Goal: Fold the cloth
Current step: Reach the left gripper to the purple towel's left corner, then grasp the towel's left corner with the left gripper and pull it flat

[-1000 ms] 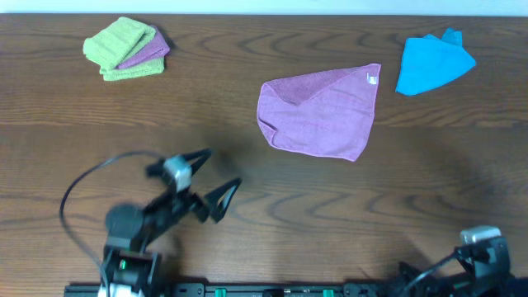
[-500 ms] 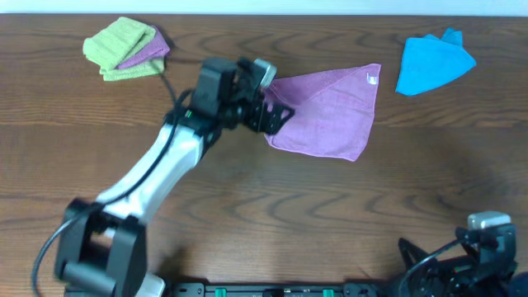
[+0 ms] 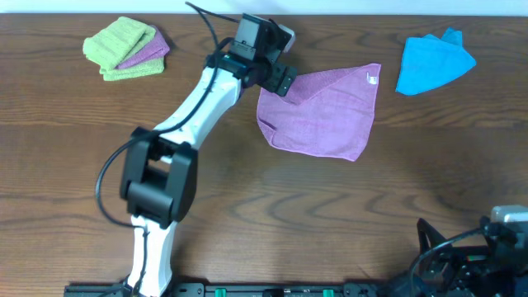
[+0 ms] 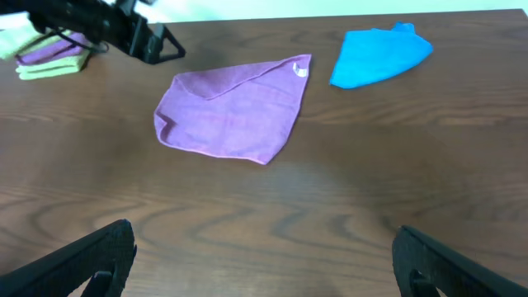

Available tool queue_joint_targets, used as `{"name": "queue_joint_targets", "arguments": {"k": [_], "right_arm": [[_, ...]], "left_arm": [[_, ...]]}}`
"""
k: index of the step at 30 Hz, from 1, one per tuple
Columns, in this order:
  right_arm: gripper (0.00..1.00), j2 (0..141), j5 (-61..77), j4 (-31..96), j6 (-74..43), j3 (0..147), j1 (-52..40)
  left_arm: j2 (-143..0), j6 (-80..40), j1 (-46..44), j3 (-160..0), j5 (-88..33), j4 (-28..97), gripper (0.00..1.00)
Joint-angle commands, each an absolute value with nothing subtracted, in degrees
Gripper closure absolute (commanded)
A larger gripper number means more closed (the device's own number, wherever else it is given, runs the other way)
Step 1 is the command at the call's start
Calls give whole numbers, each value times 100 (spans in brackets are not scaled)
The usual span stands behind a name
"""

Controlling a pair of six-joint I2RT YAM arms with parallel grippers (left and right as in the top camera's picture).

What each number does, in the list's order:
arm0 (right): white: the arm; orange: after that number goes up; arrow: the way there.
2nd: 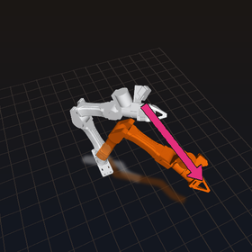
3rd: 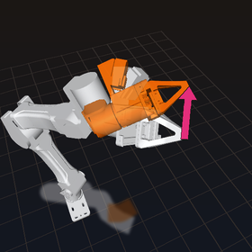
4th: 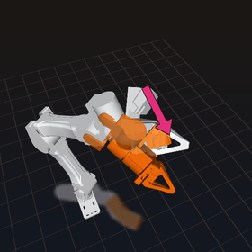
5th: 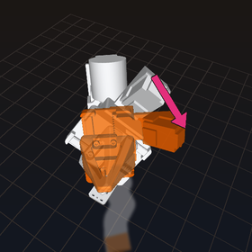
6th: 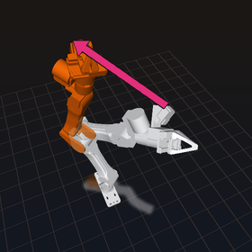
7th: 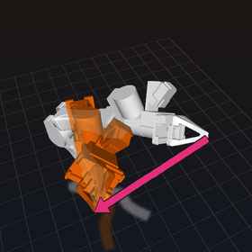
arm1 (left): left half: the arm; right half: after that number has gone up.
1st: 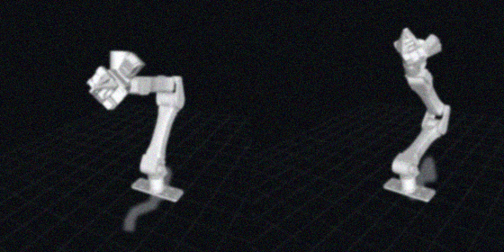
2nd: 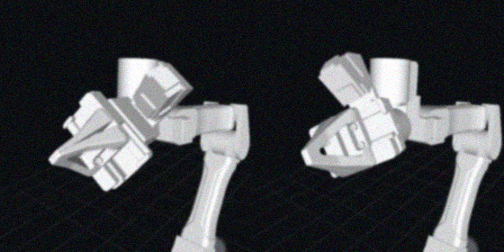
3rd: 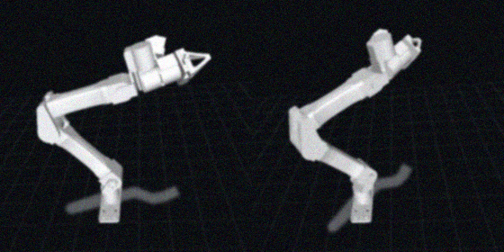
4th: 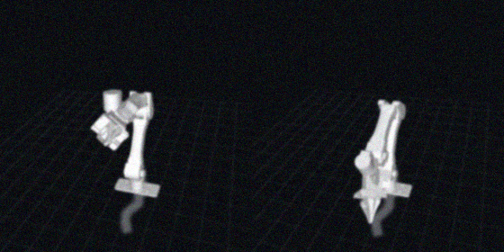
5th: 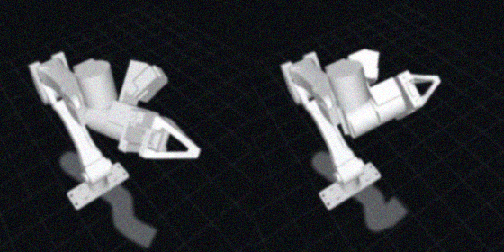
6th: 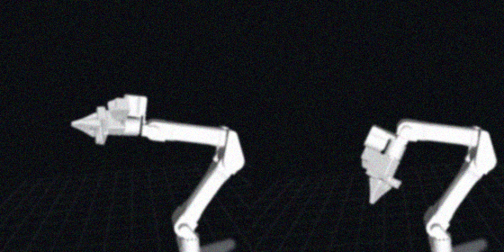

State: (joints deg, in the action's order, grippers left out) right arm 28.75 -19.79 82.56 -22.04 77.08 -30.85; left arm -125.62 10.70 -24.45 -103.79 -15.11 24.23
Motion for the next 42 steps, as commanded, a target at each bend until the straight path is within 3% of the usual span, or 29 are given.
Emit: {"name": "queue_joint_targets", "arguments": {"k": [1, 5, 9, 10, 12, 23, 32, 34, 36, 42], "right_arm": [[1, 2877, -2171, 8243, -2292, 7701, -3024], [1, 2877, -2171, 8246, -2292, 7701, -3024], [1, 2877, -2163, 8285, -2292, 7701, -3024], [1, 2877, -2161, 8311, -2292, 7701, -3024], [1, 2877, -2161, 8355, -2292, 7701, -3024], [1, 2877, -2097, 8468, -2281, 7701, -3024], [1, 2877, -2078, 8534, -2261, 7701, -3024], [1, 2877, -2078, 8534, -2161, 7701, -3024], [1, 2877, -2078, 8532, -2091, 7701, -3024], [1, 2877, -2099, 8578, -2008, 7701, -3024]], "left_arm": [[-12901, 1476, -2589, -10689, -617, 2641, 5], [-12969, 1955, -2753, -10689, 156, 2945, 5], [-12962, 1955, -2812, -10689, 38, 2936, 0], [-12962, 1955, -2829, -10689, -43, 2936, 5], [-12962, 1957, -2871, -10689, -176, 2965, 6], [-12962, 2318, -3190, -10689, 364, 3640, 5], [-12978, 2615, -3387, -10687, 316, 3295, 0], [-12988, 2753, -3365, -10687, 309, 2995, 12], [-12999, 2886, -3358, -10687, 296, 2818, 16], [-13002, 3599, -3352, -10591, 117, 2832, 16]]}}
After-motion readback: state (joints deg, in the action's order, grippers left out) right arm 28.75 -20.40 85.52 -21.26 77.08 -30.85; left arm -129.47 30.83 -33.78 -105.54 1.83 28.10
